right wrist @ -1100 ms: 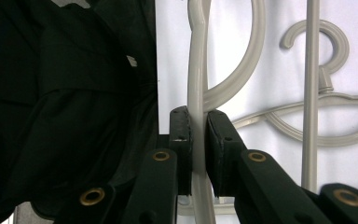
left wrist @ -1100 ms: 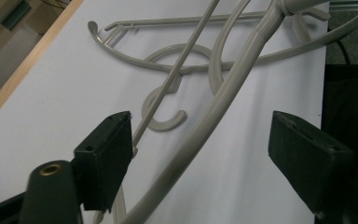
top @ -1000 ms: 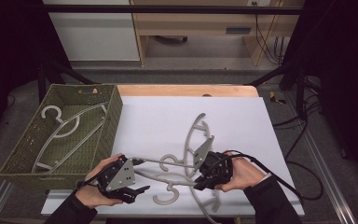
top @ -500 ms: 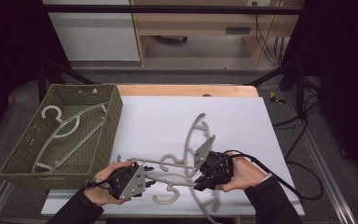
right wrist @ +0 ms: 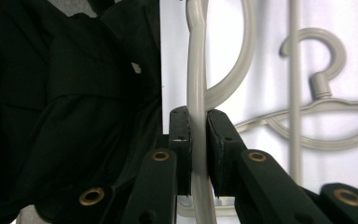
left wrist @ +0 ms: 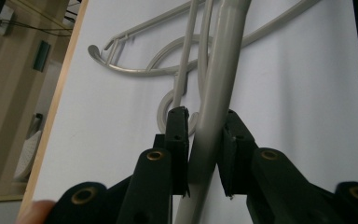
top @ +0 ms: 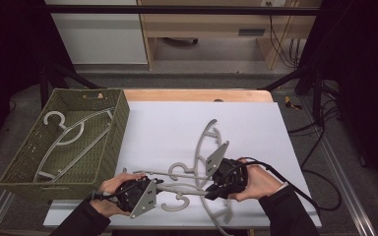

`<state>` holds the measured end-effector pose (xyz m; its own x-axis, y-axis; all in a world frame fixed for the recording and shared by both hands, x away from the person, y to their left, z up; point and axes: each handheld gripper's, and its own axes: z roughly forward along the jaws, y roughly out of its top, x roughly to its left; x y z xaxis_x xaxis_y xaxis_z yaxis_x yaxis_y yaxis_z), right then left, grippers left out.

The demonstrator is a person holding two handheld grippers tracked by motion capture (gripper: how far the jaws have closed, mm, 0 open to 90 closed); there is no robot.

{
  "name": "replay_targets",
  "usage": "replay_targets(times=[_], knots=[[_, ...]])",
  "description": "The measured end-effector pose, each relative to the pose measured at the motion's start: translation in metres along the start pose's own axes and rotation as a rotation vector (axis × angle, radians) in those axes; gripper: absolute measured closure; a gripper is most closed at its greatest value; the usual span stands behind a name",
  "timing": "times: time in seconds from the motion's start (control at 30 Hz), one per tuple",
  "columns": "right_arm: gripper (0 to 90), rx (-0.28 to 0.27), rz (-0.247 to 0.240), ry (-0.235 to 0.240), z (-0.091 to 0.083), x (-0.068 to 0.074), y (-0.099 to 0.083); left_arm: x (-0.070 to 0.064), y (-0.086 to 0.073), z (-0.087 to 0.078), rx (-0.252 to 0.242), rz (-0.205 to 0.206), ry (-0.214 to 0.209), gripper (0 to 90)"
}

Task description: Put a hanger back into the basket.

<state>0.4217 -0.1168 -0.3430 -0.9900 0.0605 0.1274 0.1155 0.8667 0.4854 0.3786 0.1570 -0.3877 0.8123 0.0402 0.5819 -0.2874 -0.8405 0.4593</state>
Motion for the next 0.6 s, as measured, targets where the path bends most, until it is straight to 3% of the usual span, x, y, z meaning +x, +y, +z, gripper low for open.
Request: replay_targets(times=[0.2,0.27,0.4,0.47,0.53,0.57,0.6], knots=[[80.3,-0.026,-0.005,-0.026,-0.006,0.001,-0.001,-0.001,0.002,-0.005,-0.016,0.018,0.000,78.7],[78.1,-0.047,-0.013,-0.066,-0.010,0.002,-0.002,0.000,0.003,-0.007,-0.021,0.010,-0.005,79.7],[76.8,-0.063,-0.015,-0.079,-0.013,0.003,-0.003,0.001,0.005,-0.011,-0.027,-0.010,-0.014,79.8],[75.2,-0.070,-0.011,-0.095,-0.014,0.003,-0.003,0.002,0.006,-0.012,-0.035,-0.038,-0.022,79.9],[70.2,-0.103,0.009,-0.150,-0.017,0.002,-0.004,0.003,0.006,-0.014,-0.037,-0.064,-0.023,79.8],[68.2,-0.113,0.006,-0.172,-0.020,0.002,-0.005,0.005,0.007,-0.014,-0.049,-0.115,-0.029,79.8],[68.2,-0.113,0.006,-0.172,-0.020,0.002,-0.005,0.005,0.007,-0.014,-0.049,-0.115,-0.029,79.8]])
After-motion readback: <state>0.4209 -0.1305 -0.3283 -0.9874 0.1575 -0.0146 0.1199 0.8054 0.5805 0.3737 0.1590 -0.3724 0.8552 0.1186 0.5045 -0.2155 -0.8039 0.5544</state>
